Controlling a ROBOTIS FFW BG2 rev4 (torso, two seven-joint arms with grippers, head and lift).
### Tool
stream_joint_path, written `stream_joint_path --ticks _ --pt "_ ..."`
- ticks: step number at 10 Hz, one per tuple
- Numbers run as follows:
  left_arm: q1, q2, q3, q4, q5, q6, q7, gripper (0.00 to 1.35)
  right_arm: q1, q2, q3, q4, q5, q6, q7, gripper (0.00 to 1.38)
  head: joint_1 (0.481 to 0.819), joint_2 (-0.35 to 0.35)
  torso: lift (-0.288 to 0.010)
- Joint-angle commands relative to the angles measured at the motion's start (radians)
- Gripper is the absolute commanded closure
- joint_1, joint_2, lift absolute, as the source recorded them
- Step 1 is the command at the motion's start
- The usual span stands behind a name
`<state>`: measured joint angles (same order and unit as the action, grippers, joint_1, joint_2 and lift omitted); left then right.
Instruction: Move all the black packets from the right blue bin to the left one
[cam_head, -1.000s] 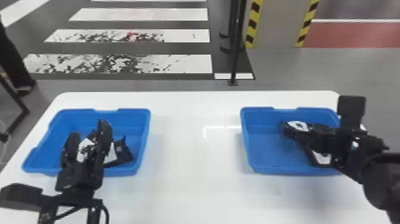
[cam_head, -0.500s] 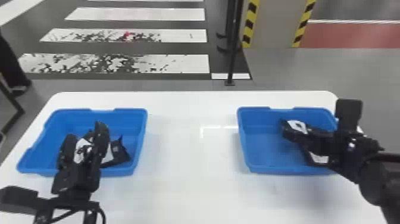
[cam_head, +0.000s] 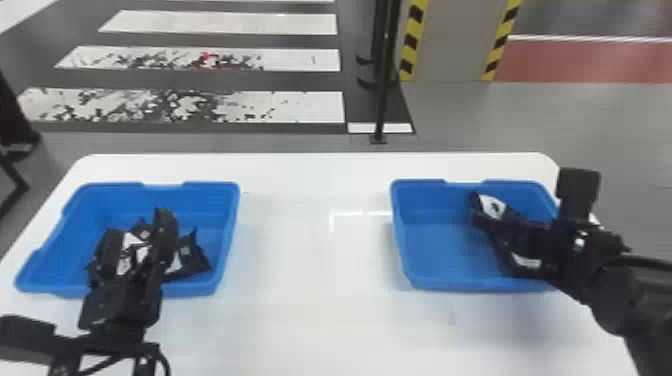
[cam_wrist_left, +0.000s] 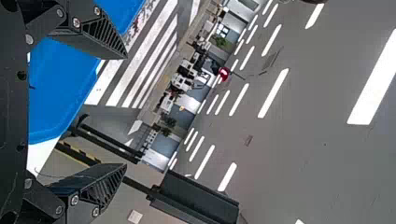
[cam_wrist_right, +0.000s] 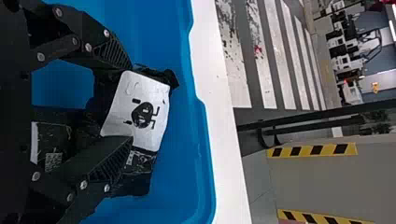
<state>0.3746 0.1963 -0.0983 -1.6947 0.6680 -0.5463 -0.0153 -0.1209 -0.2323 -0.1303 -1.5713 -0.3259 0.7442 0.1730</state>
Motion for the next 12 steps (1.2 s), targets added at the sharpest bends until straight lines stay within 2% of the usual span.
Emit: stream_joint_path --ticks 1,3,5,7,10,12 --pt "0.001 0.0 -0.001 0.002 0.0 0.006 0.0 0.24 0.003 0.002 0.009 0.002 -0.043 -0.067 0.0 1.17 0.695 -0.019 -0.168" --pt "0.001 0.0 -0.001 0.005 0.002 0.006 0.0 0.24 0.003 0.002 0.021 0.016 -0.051 -0.094 0.002 1.22 0.695 -0.01 -0.168" --pt "0.008 -0.002 0.003 0.005 0.014 0.004 0.0 0.24 0.005 0.002 0.021 0.066 -0.101 -0.121 0.016 1.24 0.695 -0.002 -0.168" --pt "0.016 -0.006 0.011 0.005 0.016 -0.004 0.0 0.24 0.062 0.005 0.021 0.007 -0.169 -0.131 0.023 1.24 0.695 0.011 -0.168" --pt "0.016 -0.009 0.007 0.005 -0.012 -0.021 0.0 0.25 0.096 0.007 0.039 -0.082 -0.39 -0.131 0.082 1.24 0.695 0.057 -0.168" --pt "0.013 -0.009 0.005 0.005 -0.028 -0.016 0.003 0.25 0.086 -0.001 0.078 -0.165 -0.47 -0.126 0.114 1.24 0.695 0.094 -0.168"
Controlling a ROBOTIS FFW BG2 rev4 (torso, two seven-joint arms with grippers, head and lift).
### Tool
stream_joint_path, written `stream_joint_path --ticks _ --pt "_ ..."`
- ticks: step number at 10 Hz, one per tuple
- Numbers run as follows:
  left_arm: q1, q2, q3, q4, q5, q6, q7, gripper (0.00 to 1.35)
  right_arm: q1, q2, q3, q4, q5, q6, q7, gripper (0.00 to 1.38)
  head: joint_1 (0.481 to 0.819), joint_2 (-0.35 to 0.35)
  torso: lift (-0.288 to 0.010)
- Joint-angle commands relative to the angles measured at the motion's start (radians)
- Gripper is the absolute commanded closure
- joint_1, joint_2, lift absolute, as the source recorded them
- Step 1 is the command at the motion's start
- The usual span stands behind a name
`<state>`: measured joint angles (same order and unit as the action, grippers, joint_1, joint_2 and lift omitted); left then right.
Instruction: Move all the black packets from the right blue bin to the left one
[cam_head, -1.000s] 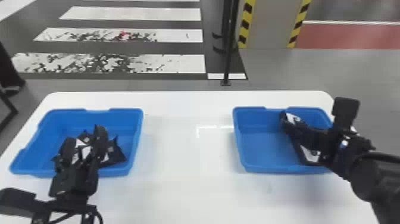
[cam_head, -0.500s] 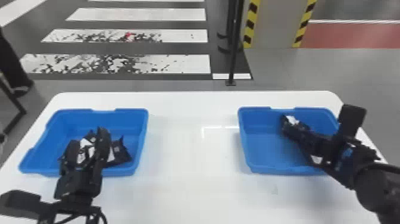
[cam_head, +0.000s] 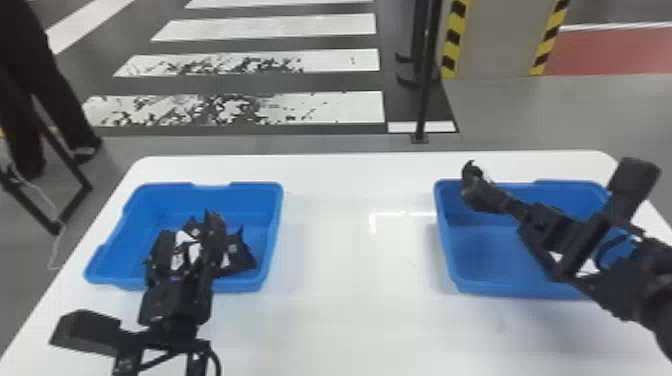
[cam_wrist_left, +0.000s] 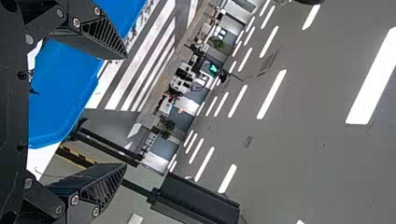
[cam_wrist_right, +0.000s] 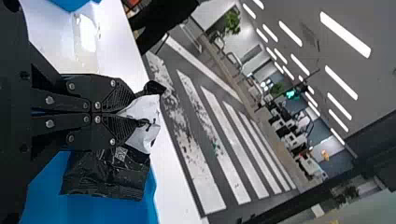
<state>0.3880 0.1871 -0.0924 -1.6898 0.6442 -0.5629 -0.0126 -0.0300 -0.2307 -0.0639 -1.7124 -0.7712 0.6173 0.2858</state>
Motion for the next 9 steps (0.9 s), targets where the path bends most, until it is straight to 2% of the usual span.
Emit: stream_joint_path --ticks 1,3,6,8,9 --pt "0.0 0.0 -0.001 0.0 -0.024 0.001 0.002 0.25 -0.012 -0.004 0.036 -0.046 -0.1 0.013 0.023 1.24 0.695 0.119 -0.168" --pt "0.0 0.0 -0.011 0.0 -0.07 -0.002 0.005 0.25 -0.051 -0.009 0.108 -0.034 -0.3 0.031 0.075 1.24 0.695 0.179 -0.168" --pt "-0.013 0.008 -0.057 0.0 -0.12 0.003 0.008 0.25 -0.108 -0.013 0.196 -0.034 -0.437 0.055 0.133 1.24 0.695 0.23 -0.168" --pt "-0.01 0.011 -0.059 0.0 -0.219 -0.009 0.019 0.25 -0.157 -0.019 0.281 0.015 -0.583 0.094 0.187 1.24 0.695 0.252 -0.168" --pt "-0.013 0.012 -0.067 0.0 -0.271 -0.016 0.023 0.25 -0.193 -0.021 0.323 0.042 -0.623 0.097 0.219 1.24 0.695 0.274 -0.168"
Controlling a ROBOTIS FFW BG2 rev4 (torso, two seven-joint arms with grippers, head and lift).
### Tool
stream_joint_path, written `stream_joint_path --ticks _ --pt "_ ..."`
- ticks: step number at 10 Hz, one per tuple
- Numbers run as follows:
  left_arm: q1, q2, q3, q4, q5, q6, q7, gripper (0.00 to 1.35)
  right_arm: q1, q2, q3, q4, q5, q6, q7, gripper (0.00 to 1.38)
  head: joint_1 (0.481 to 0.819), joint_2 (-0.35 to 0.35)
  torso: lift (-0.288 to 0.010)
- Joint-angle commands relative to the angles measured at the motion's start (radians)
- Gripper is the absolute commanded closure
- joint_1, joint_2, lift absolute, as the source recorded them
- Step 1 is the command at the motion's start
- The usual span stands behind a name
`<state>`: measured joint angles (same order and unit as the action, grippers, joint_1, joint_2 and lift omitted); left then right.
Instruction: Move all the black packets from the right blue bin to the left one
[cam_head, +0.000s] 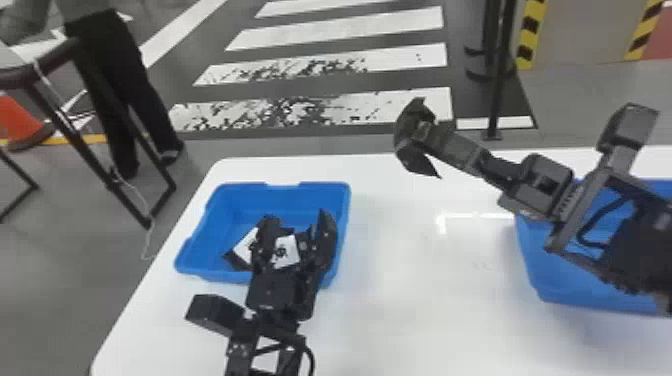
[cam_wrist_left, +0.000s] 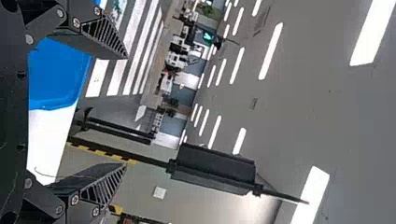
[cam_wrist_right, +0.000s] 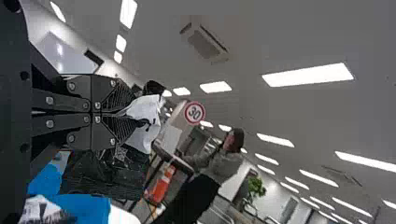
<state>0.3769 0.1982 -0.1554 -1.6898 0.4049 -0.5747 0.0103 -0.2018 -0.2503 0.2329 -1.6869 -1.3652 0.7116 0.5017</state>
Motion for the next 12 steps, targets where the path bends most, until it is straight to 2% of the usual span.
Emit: stream_joint_path --ticks 1,3,4,7,9,12 --pt "-0.004 0.004 -0.026 0.0 -0.068 -0.024 0.011 0.25 -0.051 -0.003 0.066 0.044 -0.061 0.003 0.023 1.24 0.69 0.291 -0.168" --pt "-0.016 0.01 -0.064 0.0 -0.176 -0.117 0.062 0.25 -0.088 -0.001 0.152 0.1 -0.136 -0.017 0.047 1.24 0.682 0.3 -0.168" --pt "-0.019 0.012 -0.078 0.0 -0.174 -0.132 0.065 0.25 -0.11 -0.001 0.196 0.142 -0.16 -0.034 0.064 1.24 0.675 0.305 -0.168" --pt "-0.028 0.015 -0.1 0.0 -0.199 -0.098 0.069 0.25 -0.139 0.002 0.302 0.162 -0.22 -0.044 0.083 1.24 0.677 0.322 -0.168" --pt "-0.026 0.015 -0.092 0.0 -0.205 -0.095 0.069 0.25 -0.132 0.002 0.328 0.157 -0.228 -0.049 0.083 1.24 0.686 0.338 -0.168" --pt "-0.014 0.01 -0.06 0.0 -0.239 -0.115 0.092 0.25 -0.117 -0.003 0.33 0.152 -0.214 -0.118 0.083 1.24 0.69 0.35 -0.168"
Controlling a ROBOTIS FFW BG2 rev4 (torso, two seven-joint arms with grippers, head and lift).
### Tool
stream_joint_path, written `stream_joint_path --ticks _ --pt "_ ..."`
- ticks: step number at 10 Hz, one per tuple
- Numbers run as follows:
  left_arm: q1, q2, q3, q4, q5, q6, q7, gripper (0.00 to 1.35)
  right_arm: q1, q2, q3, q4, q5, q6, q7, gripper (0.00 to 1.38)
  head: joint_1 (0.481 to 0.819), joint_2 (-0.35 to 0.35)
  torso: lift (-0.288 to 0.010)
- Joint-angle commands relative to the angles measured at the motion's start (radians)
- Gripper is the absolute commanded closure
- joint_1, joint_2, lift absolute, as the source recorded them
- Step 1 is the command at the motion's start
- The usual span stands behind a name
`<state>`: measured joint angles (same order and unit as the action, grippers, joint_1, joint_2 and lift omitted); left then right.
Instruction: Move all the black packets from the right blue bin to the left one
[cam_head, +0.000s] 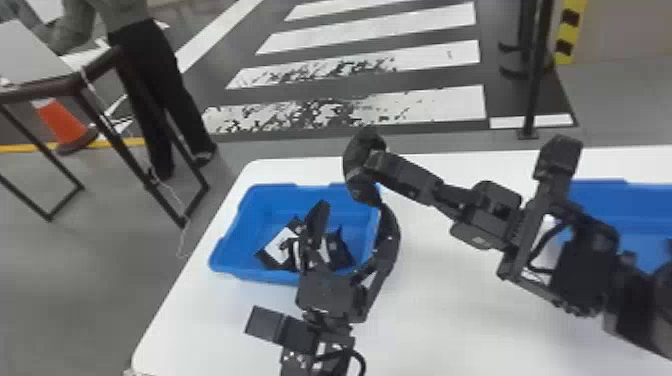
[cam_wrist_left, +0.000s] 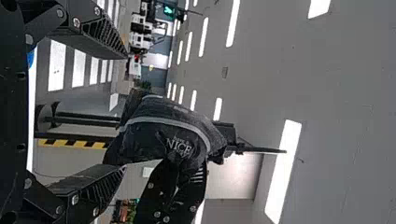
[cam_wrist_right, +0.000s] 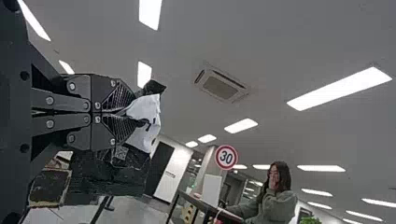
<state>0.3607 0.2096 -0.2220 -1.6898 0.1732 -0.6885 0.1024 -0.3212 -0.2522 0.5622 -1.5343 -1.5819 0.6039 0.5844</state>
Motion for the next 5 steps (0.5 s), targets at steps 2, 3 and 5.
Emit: stream_joint_path --ticks 2,3,5 --pt "0.005 -0.004 0.031 -0.002 -0.05 0.016 0.011 0.25 0.005 -0.001 0.0 -0.001 0.005 -0.01 0.0 1.24 0.688 0.35 -0.168" --pt "0.007 -0.006 0.037 -0.002 -0.067 0.018 0.022 0.25 0.009 -0.001 0.0 0.002 0.005 -0.01 0.0 1.24 0.689 0.35 -0.168" --pt "0.007 -0.007 0.06 -0.002 -0.105 0.016 0.039 0.24 0.012 -0.001 0.0 0.004 0.003 -0.005 0.0 1.24 0.689 0.35 -0.168"
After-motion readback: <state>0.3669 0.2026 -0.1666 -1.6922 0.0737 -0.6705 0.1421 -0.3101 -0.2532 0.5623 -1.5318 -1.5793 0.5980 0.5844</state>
